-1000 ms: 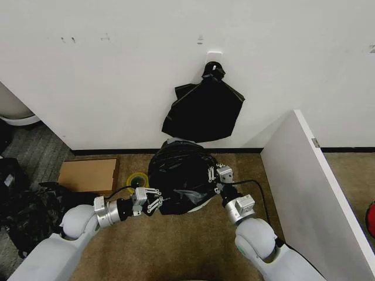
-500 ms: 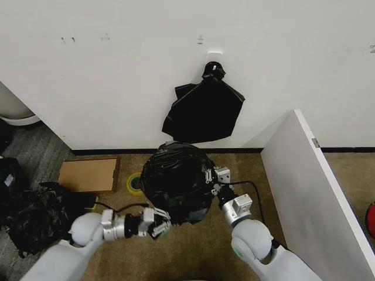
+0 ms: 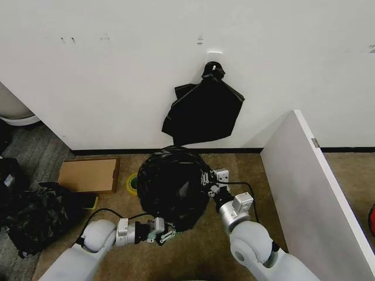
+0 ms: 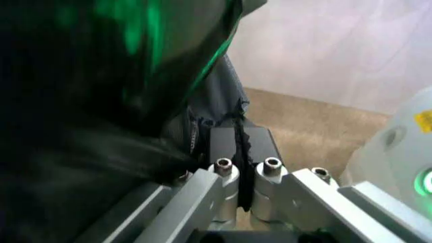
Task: Place the garbage bag over the trash bin.
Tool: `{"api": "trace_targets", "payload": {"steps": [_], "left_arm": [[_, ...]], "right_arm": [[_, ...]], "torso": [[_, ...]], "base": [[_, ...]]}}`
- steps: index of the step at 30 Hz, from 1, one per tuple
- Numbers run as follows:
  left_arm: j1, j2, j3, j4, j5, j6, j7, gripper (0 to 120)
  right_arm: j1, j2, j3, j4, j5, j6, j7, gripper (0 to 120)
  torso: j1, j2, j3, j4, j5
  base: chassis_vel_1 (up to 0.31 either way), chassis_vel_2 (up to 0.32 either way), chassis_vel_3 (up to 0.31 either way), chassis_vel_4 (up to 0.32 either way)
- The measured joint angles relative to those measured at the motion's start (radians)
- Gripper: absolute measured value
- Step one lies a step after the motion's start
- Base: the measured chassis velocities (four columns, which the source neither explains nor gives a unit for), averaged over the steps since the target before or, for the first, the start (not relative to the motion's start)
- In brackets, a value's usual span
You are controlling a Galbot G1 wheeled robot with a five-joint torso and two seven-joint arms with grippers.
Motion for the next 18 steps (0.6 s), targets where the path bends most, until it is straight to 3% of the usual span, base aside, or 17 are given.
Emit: {"api": "trace_targets", "payload": {"steps": [18], "left_arm": [[0.012,0.032,-0.116,0.033,0.05,-0.057,0.035,0]], "right_arm": [[0.017,-0.014,0.047,-0.031,0.037,0.055,-0.08,2]], "torso": [[0.0,0.0,0.0,0.0001,-0.0001]], "base": [[0.0,0.0,0.0,0.0]]}}
